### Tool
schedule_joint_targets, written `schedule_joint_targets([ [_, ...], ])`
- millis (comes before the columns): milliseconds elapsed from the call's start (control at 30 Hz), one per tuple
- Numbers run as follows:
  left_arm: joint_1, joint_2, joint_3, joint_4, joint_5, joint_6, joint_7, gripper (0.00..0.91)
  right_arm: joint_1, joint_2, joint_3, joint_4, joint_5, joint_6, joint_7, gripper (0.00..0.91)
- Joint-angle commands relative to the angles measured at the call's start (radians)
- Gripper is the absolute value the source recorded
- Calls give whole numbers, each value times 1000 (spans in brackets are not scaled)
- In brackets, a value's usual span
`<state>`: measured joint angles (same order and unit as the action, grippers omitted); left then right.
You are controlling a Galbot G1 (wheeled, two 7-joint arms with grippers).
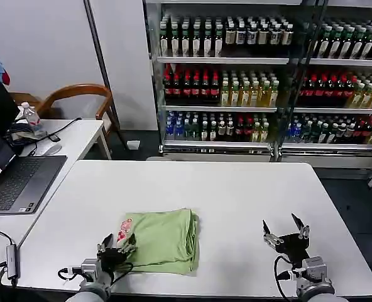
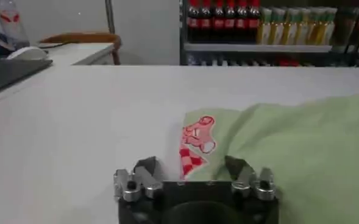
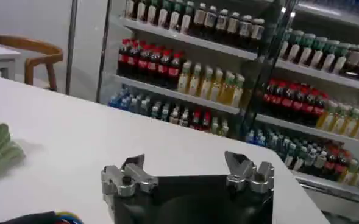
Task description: Fold and organize the clothes.
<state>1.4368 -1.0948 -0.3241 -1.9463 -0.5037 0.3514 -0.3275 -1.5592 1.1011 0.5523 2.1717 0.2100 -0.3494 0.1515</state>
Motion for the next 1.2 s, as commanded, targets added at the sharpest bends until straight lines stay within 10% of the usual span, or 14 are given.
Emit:
schedule_joint_targets([
  [33,18,-14,29,6,-39,-28,15,50,2,-1,0,-2,1,0,0,907],
  [567,33,-35,26,-50,-21,-180,103,40,4,12,-13,-18,0,-1,3,907],
  [1200,120,303,-690,-149,-504,168,82,40,91,-5,-55,-47,13,-2,1,907],
])
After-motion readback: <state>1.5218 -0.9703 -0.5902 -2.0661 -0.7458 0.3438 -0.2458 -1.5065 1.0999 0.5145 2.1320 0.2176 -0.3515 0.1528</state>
